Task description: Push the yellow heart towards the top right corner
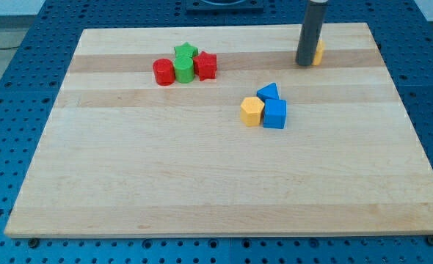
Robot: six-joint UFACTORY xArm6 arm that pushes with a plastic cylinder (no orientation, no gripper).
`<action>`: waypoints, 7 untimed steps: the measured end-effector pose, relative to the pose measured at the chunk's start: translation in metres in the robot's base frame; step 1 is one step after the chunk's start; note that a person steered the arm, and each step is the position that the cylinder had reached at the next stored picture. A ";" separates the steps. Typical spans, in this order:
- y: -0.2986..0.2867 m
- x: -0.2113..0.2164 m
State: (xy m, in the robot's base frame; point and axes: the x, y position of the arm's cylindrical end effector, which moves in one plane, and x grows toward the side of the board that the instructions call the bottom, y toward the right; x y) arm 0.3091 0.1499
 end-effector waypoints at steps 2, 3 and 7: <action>0.036 -0.005; 0.043 -0.025; 0.039 -0.057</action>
